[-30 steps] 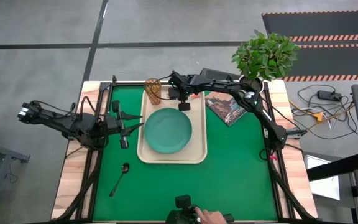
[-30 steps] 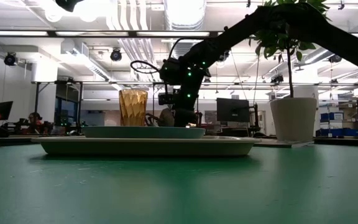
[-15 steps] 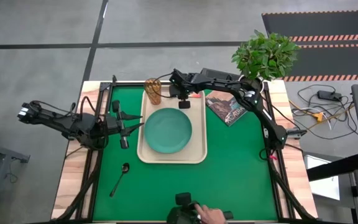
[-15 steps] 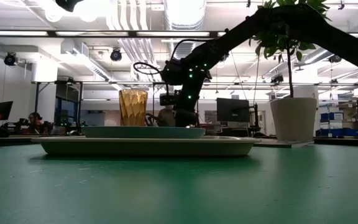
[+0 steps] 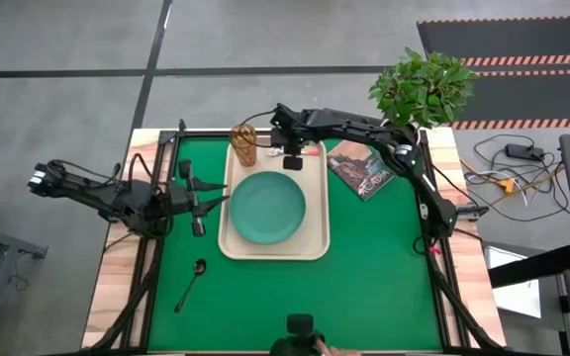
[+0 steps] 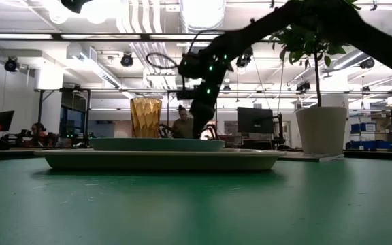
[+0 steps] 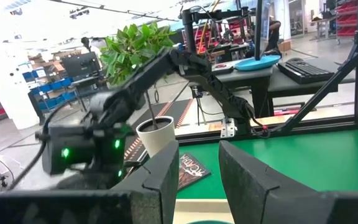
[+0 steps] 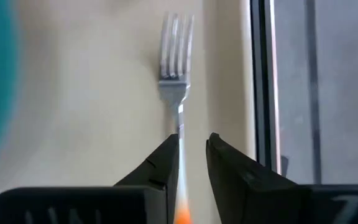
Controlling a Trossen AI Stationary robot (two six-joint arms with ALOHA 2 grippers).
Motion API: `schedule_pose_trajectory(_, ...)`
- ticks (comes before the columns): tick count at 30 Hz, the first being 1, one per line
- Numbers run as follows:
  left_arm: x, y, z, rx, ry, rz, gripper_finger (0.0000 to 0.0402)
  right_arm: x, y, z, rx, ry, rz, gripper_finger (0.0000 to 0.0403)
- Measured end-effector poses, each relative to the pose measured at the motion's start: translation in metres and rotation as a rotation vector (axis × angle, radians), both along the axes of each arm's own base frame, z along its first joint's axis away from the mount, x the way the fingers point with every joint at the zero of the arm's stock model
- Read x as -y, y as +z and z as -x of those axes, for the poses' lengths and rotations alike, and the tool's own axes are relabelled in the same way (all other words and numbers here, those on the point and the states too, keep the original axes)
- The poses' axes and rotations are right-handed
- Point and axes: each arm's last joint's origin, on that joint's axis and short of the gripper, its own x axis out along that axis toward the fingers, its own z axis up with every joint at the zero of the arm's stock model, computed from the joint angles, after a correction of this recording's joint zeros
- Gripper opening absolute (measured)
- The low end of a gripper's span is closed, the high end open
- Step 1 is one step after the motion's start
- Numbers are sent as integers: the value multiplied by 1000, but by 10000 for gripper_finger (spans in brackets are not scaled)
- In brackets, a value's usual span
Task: Pick and place plate/cup/fork/spoon on tray
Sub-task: Put the black spoon on the white tray to the top right of the green plate
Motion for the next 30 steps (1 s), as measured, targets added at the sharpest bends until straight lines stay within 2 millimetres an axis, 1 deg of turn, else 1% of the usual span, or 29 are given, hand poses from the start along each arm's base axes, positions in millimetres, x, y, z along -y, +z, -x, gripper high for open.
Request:
schedule_pose_trajectory(3,0,-1,-1,-6,0,-1,96,-15,16,2,16,-26,-38,60)
schedule_pose_trajectory(7,1,-3,-5,-20,-1,18,96,-41,34,0,44,9,-108,47)
schedule_pose_trajectory(12,1,-11,-10,-59,63,103,95,-87,53,-3,68,113,-123,34)
schedule_pose_trajectory(16,2,-21,-14,-132,85,188,95,-126,62,-1,66,190,-127,27)
schedule_pose_trajectory(20,3,-29,-17,-213,109,313,95,-162,71,12,105,245,-128,27)
schedule_pose_trajectory(23,5,-41,-19,-312,147,469,95,-183,74,25,178,273,-122,27)
schedule_pose_trajectory(26,10,-53,-23,-457,163,664,95,-200,78,39,289,298,-107,27)
schedule_pose_trajectory(28,15,-62,-28,-526,199,766,95,-208,82,48,376,315,-89,27)
schedule_pose_trajectory(30,23,-70,-34,-627,213,849,91,-215,82,59,436,327,-67,27)
